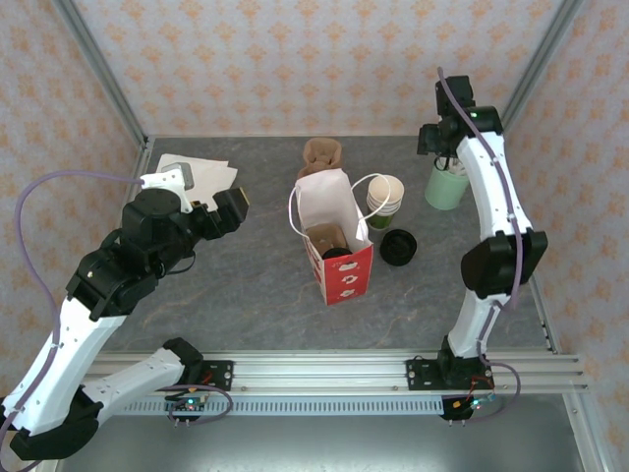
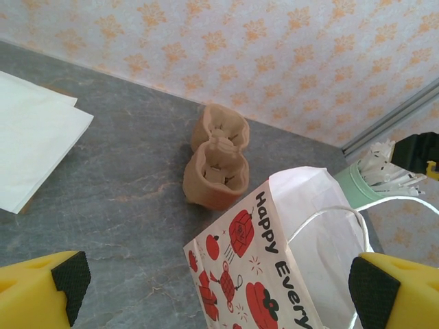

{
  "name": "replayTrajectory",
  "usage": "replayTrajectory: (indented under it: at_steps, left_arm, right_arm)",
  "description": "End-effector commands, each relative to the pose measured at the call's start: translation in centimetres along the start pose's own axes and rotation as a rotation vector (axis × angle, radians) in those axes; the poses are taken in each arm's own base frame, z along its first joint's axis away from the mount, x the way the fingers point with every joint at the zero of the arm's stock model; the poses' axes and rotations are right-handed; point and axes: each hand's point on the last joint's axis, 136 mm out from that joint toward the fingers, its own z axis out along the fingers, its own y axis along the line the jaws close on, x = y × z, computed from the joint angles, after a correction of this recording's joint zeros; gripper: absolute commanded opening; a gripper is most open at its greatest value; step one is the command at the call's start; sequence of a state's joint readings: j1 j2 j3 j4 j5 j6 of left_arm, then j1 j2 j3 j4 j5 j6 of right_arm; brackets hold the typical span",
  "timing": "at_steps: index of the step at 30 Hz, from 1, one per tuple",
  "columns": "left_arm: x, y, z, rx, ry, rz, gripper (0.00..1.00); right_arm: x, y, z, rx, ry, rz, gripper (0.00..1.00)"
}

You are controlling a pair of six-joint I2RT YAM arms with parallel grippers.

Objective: Pack the takeout coffee

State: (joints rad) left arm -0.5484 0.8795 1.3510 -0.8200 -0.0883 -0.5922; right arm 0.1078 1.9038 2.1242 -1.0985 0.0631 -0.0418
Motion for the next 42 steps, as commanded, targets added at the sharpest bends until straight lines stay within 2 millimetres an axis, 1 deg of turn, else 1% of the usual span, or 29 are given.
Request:
replayTrajectory:
  at_steps: [1,4,6,10,12,16,19,21,22,25,30,35,40,42]
  left_arm:
    - [-0.1,0.8,0.0,-0.04,-0.012,0.021,1.0]
    - [0.0,0.7,0.1,-0.039,-0.01,0.02,1.0]
    - [0.0,0.8,0.2,-0.042,-0.01,0.022,1.0]
    - [0.0,0.7,0.3,-0.043,-0.006,0.024,1.0]
    - [0.1,0.7,0.3,-0.042,-0.005,0.025,1.0]
    - [0.2,0.7,0.5,-0.041,0.001,0.024,1.0]
    - [0.3,0.6,0.5,-0.034,0.004,0.024,1.0]
    - [0.2,0.5,0.4,-0.029,0.003,0.022,1.0]
    - [0.2,0.5,0.3,-0.027,0.005,0.023,1.0]
    - [0.2,0.5,0.2,-0.027,0.002,0.023,1.0]
    - [0.1,0.4,0.1,-0.023,-0.001,0.026,1.0]
    - [0.1,0.9,0.1,-0.045,-0.004,0.05,1.0]
    - [-0.2,2.0,-0.1,-0.106,-0.017,0.101,1.0]
    - [-0.3,2.5,-0.1,-0.14,-0.023,0.114,1.0]
  right_arm:
    - [-1.7,-1.3,-0.4,0.06,-0.04,-0.006,0.74]
    - [-2.2,-1.4,0.0,0.073,-0.049,-0.014,0.71]
    - [-2.1,-1.4,0.3,0.079,-0.044,-0.018,0.66]
    - [-1.4,-1.8,0.1,0.096,-0.019,-0.023,0.55]
    - [-1.1,-1.8,-0.2,0.092,-0.021,-0.021,0.46]
    - [-0.8,-2.4,-0.7,0.111,-0.031,-0.028,0.33]
    - [-0.8,-2.7,-0.7,0.127,-0.027,-0.044,0.18]
    - [-0.9,-3.0,-1.1,0.141,-0.032,-0.05,0.09]
    - [-1.1,-3.2,-1.4,0.149,-0.035,-0.052,0.06]
    - [-1.4,-3.8,-2.4,0.17,-0.052,-0.06,0.02]
    - [-1.5,-5.2,-4.8,0.224,-0.077,-0.079,0.0]
    - [-1.5,-5.7,-8.1,0.195,-0.107,-0.071,0.0]
    - [-0.6,-5.2,-13.2,0.069,-0.141,-0.009,0.0]
    - [0.0,-5.0,-15.6,0.008,-0.163,0.033,0.0]
